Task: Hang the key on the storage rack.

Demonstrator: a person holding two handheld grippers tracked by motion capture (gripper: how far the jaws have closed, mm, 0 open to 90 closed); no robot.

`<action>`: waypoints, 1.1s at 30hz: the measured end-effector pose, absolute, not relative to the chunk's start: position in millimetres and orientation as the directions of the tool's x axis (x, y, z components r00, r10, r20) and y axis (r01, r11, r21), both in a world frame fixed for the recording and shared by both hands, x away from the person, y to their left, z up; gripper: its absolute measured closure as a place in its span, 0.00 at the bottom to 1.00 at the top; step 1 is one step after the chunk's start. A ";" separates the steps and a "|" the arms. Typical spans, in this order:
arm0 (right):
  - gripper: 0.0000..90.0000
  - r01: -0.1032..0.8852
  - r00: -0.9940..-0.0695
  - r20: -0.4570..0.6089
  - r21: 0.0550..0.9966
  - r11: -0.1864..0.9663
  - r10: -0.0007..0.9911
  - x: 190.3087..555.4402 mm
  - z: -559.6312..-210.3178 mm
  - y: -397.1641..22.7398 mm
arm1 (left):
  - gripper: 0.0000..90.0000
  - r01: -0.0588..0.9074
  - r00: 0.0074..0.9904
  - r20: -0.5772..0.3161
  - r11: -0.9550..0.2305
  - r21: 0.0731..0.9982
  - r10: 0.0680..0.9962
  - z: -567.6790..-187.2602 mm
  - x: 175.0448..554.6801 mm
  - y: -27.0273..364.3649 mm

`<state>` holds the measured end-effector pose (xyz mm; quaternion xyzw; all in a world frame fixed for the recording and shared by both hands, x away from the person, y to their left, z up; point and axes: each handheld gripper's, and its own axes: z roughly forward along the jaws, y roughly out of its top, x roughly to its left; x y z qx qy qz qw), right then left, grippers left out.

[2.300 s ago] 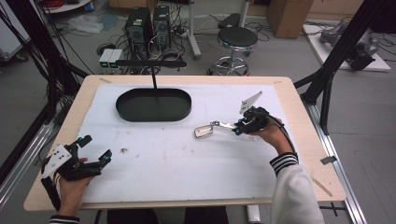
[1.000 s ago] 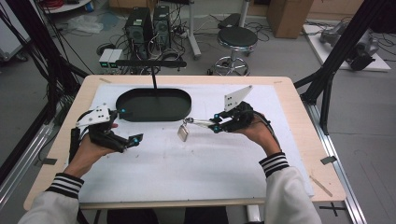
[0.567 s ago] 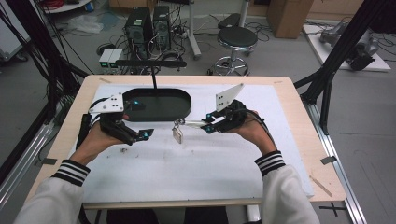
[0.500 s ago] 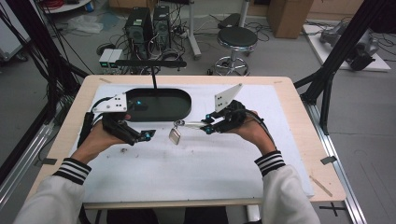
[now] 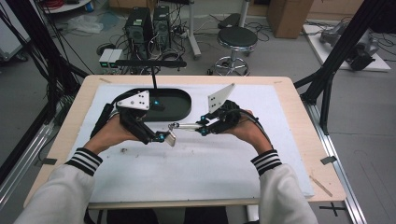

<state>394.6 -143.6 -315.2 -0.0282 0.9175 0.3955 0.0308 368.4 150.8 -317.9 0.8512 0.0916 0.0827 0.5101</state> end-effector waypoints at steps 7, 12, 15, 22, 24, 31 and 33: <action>0.82 -0.092 -0.995 -0.086 0.711 0.697 -0.043 393.5 -315.5 -135.8 | 0.03 0.077 0.976 0.036 -0.496 0.865 0.215 -323.4 369.4 140.7; 0.82 -0.099 -0.995 -0.088 0.708 0.699 -0.052 393.3 -315.5 -132.8 | 0.11 0.114 0.976 0.006 -0.535 0.837 0.218 -324.9 372.1 138.0; 0.82 -0.099 -0.995 -0.086 0.704 0.704 -0.054 392.0 -314.3 -131.0 | 0.12 0.123 0.976 0.001 -0.556 0.822 0.216 -325.3 372.8 134.9; 0.82 -0.102 -0.995 -0.083 0.689 0.717 -0.061 391.9 -316.4 -126.7 | 0.20 0.106 0.981 0.015 -0.596 0.796 0.194 -325.6 371.8 129.9; 0.82 -0.100 -0.995 -0.082 0.689 0.718 -0.060 392.0 -317.2 -125.9 | 0.28 0.105 0.982 0.015 -0.605 0.790 0.189 -326.4 372.0 129.9; 0.82 -0.108 -0.994 -0.081 0.678 0.727 -0.072 392.4 -319.3 -123.4 | 0.48 0.091 0.985 0.026 -0.633 0.769 0.172 -328.0 371.1 129.1; 0.82 -0.110 -0.994 -0.084 0.678 0.727 -0.072 392.6 -319.5 -123.2 | 0.49 0.079 0.986 0.036 -0.649 0.757 0.163 -328.3 370.9 128.6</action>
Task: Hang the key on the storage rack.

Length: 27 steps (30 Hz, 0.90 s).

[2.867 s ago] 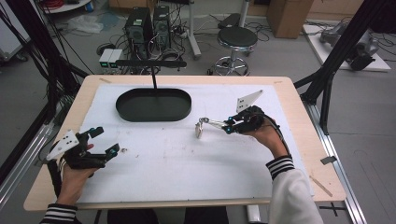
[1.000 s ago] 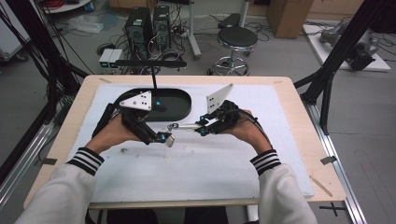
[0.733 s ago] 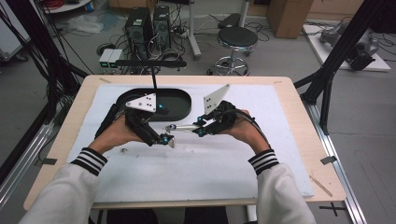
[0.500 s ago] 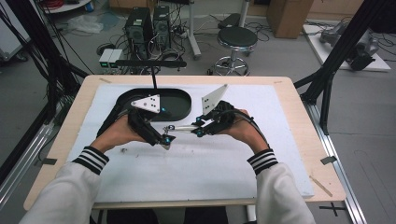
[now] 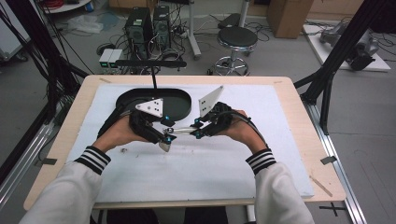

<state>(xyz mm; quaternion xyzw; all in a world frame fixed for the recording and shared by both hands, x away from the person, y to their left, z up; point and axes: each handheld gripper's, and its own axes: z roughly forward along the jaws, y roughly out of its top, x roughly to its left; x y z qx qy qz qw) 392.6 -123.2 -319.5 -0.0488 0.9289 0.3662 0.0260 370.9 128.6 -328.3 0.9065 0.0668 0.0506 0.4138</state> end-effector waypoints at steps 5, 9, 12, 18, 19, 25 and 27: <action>0.82 -0.115 -0.993 -0.086 0.664 0.739 -0.078 392.5 -321.3 -121.1 | 0.57 0.074 0.986 0.043 -0.657 0.751 0.160 -328.8 369.7 126.8; 0.82 -0.117 -0.993 -0.086 0.659 0.743 -0.080 392.8 -322.0 -120.7 | 0.60 0.073 0.985 0.049 -0.665 0.743 0.164 -328.0 369.2 125.6; 0.82 -0.117 -0.993 -0.084 0.661 0.741 -0.082 392.3 -322.3 -120.1 | 0.66 0.068 0.987 0.050 -0.679 0.731 0.153 -327.0 369.5 124.2; 0.82 -0.123 -0.992 -0.087 0.657 0.744 -0.087 392.8 -323.0 -118.8 | 0.73 0.050 0.989 0.063 -0.698 0.715 0.136 -326.7 368.2 119.4; 0.82 -0.120 -0.993 -0.084 0.656 0.745 -0.086 392.6 -323.2 -118.7 | 0.74 0.042 0.988 0.073 -0.704 0.709 0.132 -326.7 368.5 118.0; 0.82 -0.118 -0.993 -0.080 0.659 0.743 -0.088 393.2 -323.2 -119.2 | 0.82 0.041 0.989 0.071 -0.706 0.707 0.129 -326.5 367.4 117.1; 0.82 -0.120 -0.993 -0.082 0.658 0.744 -0.087 393.2 -323.4 -118.8 | 0.82 0.035 0.988 0.082 -0.711 0.703 0.129 -326.8 366.7 116.6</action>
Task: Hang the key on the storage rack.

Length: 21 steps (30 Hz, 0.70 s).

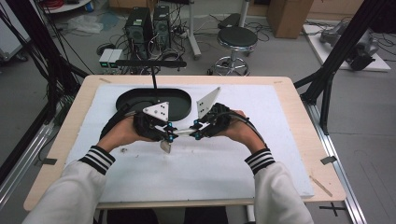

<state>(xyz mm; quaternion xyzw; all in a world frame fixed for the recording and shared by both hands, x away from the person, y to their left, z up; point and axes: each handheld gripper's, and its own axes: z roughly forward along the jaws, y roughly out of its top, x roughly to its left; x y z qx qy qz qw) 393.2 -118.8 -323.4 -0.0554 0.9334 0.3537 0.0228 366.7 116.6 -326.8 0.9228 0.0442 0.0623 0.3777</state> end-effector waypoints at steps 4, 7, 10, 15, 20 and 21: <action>0.82 -0.119 -0.993 -0.086 0.660 0.742 -0.083 393.5 -323.5 -119.1 | 0.82 0.004 0.985 0.123 -0.719 0.695 0.124 -325.9 364.2 116.2; 0.82 -0.110 -0.994 -0.077 0.668 0.736 -0.078 393.7 -323.3 -120.4 | 0.82 0.000 0.982 0.133 -0.711 0.703 0.131 -324.9 362.5 115.9; 0.82 -0.112 -0.994 -0.075 0.669 0.735 -0.082 394.0 -323.2 -120.9 | 0.82 0.003 0.982 0.131 -0.712 0.702 0.133 -324.4 361.4 115.3; 0.40 -0.121 -0.992 -0.107 0.690 0.713 -0.065 389.5 -325.4 -119.8 | 0.82 0.001 0.981 0.138 -0.715 0.699 0.135 -324.7 362.0 115.9; 0.05 -0.072 -0.985 -0.160 0.731 0.679 0.068 388.2 -328.1 -124.0 | 0.82 0.037 0.976 0.121 -0.679 0.733 0.183 -324.9 365.7 122.5; 0.05 -0.072 -0.985 -0.160 0.731 0.679 0.068 388.2 -328.1 -124.0 | 0.82 0.047 0.974 0.116 -0.674 0.738 0.195 -325.0 366.6 124.4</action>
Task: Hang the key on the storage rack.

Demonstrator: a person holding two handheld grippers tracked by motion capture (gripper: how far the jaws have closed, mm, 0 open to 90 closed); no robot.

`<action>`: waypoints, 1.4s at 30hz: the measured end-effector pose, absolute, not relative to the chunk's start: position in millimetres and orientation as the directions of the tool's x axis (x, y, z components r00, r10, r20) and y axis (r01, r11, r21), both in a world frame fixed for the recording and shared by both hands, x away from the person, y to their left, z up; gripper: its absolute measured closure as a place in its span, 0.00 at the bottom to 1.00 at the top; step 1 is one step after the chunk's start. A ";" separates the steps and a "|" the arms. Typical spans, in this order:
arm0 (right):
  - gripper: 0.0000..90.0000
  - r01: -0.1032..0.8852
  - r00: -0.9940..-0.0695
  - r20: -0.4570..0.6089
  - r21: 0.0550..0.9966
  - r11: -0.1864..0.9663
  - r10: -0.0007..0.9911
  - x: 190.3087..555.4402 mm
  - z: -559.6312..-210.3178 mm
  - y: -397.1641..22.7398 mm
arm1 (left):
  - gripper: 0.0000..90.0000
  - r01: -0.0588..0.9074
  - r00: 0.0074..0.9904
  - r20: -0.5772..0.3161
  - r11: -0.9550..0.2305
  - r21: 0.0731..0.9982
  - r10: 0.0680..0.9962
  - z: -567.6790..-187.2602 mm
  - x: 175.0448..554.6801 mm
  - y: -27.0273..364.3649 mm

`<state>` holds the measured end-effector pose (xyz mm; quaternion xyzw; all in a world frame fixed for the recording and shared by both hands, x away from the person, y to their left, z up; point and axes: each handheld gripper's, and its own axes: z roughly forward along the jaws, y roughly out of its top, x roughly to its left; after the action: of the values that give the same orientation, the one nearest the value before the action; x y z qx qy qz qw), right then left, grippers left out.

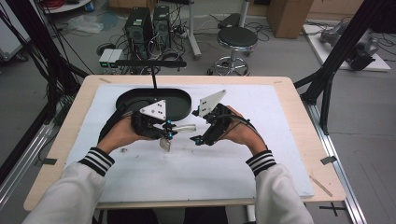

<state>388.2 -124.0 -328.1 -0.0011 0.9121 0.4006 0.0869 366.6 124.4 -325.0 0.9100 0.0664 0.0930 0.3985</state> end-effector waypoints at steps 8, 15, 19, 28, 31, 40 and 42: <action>0.00 0.030 -0.942 -0.149 0.853 0.521 0.300 380.3 -332.2 -169.8 | 0.82 0.128 0.943 0.087 -0.591 0.797 0.321 -324.6 379.7 141.7; 0.00 0.076 -0.885 -0.113 0.921 0.381 0.452 363.0 -346.3 -210.2 | 0.82 0.157 0.903 0.069 -0.475 0.866 0.424 -320.6 393.3 156.9; 0.00 0.073 -0.858 -0.102 0.947 0.314 0.504 353.3 -353.4 -227.4 | 0.82 0.177 0.873 0.060 -0.430 0.886 0.484 -320.9 401.6 166.0; 0.00 0.020 -0.736 -0.116 0.981 0.193 0.667 321.9 -383.9 -264.0 | 0.82 0.214 0.795 0.033 -0.331 0.919 0.605 -322.1 417.3 183.6; 0.00 0.017 -0.718 -0.105 0.986 0.168 0.688 319.2 -390.6 -269.5 | 0.82 0.223 0.775 0.022 -0.307 0.925 0.632 -323.1 421.9 186.7; 0.00 0.006 -0.646 -0.023 0.999 0.035 0.763 307.3 -415.5 -285.2 | 0.82 0.233 0.716 -0.008 -0.228 0.945 0.698 -324.8 439.7 192.6; 0.00 0.006 -0.639 -0.026 0.999 0.039 0.768 305.8 -418.7 -284.7 | 0.83 0.256 0.709 -0.018 -0.233 0.938 0.705 -326.5 444.8 193.2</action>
<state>305.8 -284.7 -418.7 0.2964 0.6536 0.6265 0.3041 444.8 193.2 -326.5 0.7562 0.3176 0.2113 0.5316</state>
